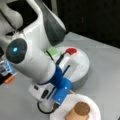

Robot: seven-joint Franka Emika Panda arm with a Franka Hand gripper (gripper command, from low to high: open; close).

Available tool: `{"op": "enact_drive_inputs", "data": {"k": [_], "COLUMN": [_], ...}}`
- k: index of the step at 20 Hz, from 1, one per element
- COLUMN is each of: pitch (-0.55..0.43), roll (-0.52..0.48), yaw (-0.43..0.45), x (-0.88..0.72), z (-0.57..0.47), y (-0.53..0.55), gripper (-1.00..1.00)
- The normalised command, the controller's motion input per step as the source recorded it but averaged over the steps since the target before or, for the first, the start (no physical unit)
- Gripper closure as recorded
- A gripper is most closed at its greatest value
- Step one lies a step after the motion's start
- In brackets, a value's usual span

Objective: Ingredient selection for cheeseburger or sandwich

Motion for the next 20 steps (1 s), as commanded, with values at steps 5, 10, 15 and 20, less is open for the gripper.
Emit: {"op": "enact_drive_inputs", "data": {"k": [5,10,15,20], "pitch": [0.22,0.189,0.249,0.217], "roll": [-0.302,-0.188,-0.259,-0.235], "yaw": [0.157,0.09,0.096,0.033], "x": [0.64,0.46,0.28,0.25], "z": [0.05,0.07,0.09,0.04], "y": [-0.15,-0.09,-0.04,0.05], "gripper": [1.0,1.0,1.0,1.0]}}
